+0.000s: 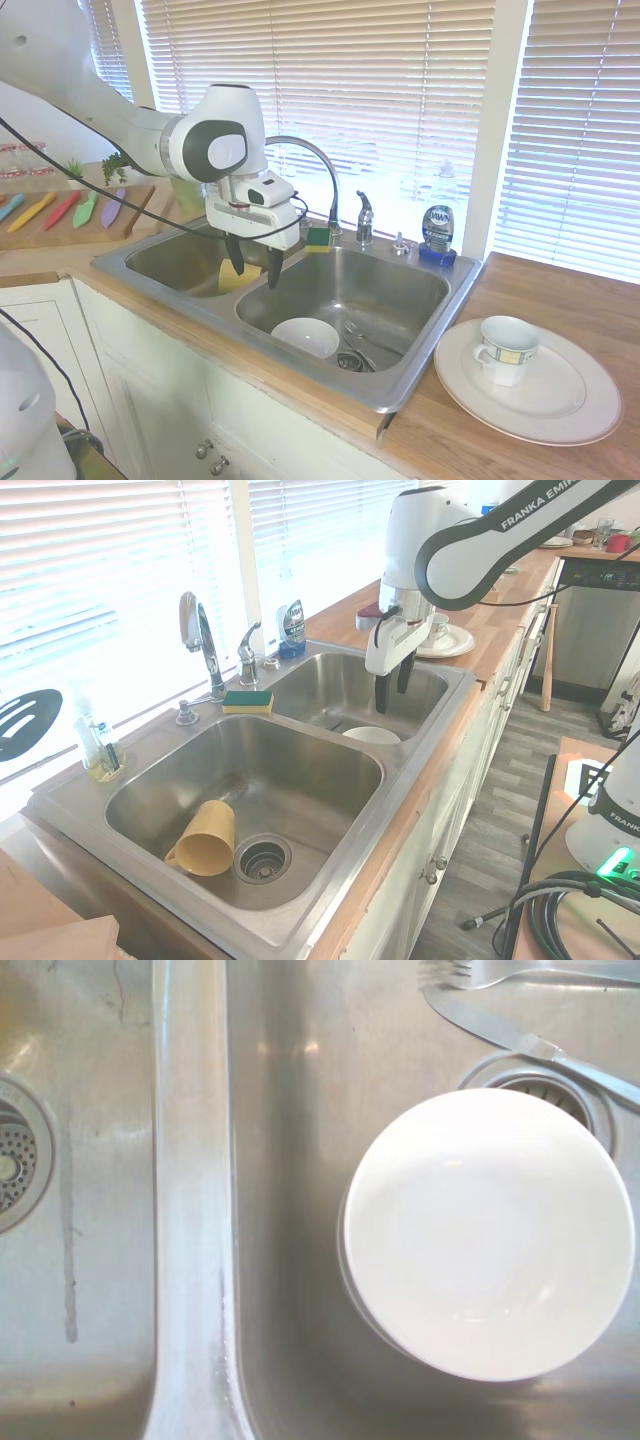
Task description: Turn off the faucet
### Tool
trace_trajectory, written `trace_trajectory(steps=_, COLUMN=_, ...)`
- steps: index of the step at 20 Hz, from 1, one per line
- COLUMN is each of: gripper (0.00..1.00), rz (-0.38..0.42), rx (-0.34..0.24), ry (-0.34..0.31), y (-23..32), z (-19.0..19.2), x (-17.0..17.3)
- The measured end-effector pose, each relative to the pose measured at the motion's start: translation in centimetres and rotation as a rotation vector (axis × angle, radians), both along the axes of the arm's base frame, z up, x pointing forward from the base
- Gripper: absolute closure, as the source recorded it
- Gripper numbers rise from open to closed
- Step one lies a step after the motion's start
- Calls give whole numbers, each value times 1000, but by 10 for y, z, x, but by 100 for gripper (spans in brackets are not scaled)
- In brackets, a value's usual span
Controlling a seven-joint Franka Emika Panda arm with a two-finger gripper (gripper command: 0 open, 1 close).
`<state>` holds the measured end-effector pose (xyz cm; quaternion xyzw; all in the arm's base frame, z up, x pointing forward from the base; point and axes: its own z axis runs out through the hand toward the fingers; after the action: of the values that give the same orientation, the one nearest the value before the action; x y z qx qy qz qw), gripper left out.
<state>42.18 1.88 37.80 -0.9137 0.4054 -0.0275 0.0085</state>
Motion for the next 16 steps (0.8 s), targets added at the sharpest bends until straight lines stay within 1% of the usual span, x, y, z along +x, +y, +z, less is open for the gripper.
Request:
trace_trajectory(steps=2, gripper=0, rz=0, rx=-1, ry=5, y=0, z=-1, x=0)
trace_trajectory(steps=3, gripper=100, rz=-2, rx=-3, ry=5, y=-1, z=-1, x=0)
trace_trajectory(steps=11, gripper=100, rz=-13, rx=-3, ry=13, y=-5, z=-4, x=-2)
trace_trajectory(steps=16, gripper=100, rz=-24, rx=-2, ry=29, y=-11, z=-11, x=-14)
